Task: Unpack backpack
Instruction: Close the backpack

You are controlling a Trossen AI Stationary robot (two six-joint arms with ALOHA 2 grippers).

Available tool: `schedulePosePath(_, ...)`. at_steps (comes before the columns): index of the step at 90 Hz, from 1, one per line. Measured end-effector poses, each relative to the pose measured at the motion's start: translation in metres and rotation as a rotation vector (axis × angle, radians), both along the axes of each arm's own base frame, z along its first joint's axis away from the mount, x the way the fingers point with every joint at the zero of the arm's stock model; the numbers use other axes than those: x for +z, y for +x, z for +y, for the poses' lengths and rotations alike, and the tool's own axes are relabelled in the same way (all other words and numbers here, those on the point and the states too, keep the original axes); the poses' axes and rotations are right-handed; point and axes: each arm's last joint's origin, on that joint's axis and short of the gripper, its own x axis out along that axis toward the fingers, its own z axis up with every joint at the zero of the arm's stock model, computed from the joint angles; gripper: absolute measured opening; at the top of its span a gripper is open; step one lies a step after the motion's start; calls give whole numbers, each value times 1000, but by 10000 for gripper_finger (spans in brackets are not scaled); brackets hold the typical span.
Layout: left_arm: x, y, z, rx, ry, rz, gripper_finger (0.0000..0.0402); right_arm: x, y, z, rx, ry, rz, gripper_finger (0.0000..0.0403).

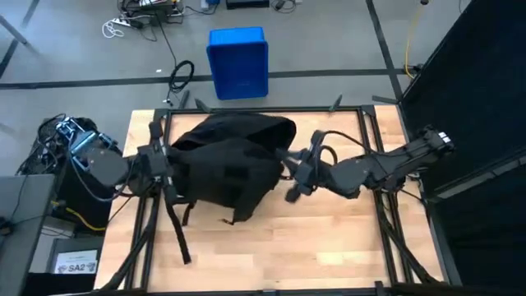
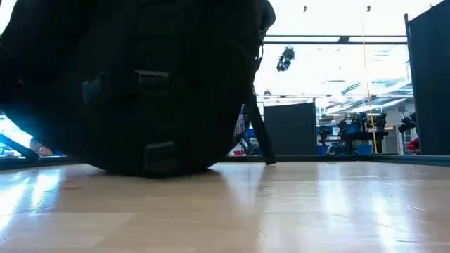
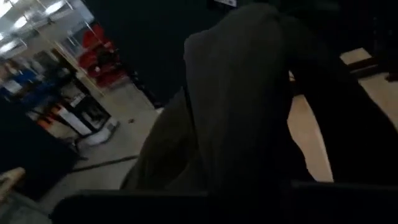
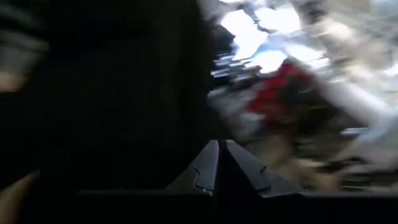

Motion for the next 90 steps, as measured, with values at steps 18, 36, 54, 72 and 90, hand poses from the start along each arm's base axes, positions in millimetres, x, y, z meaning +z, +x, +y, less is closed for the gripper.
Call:
schedulePosePath(18,-22,9,-12,-6,-43,82,0,-16,-8,3,200,284,104,0)
schedulePosePath(36,-45,26,-31,-26,39,128,0,-57,17,49,437,249,133,0)
schedulePosePath(54,-56,39,-42,-32,76,150,0,-106,49,86,384,101,150,0)
schedulePosePath(72,-80,46,-61,-69,9,185,0,-139,62,101,430,168,207,0)
schedulePosePath(90,-140,53,-89,-93,11,232,0,-165,67,100,364,229,310,0)
